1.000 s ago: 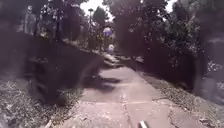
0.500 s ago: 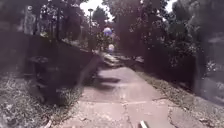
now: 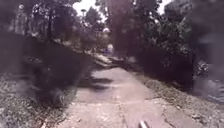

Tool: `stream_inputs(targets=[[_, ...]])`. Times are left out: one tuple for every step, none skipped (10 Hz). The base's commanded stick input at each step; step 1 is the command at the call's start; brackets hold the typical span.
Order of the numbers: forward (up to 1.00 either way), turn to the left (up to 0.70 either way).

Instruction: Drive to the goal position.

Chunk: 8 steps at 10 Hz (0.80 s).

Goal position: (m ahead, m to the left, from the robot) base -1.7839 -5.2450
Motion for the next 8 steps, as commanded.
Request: stream_inputs(targets=[[0.00,-0.50],[0.00,-0.50],[0.00,-0.50],[0.00,-0.50],[0.00,-0.50],[0.00,-0.50],[0.00,-0.50],[0.00,-0.50]])
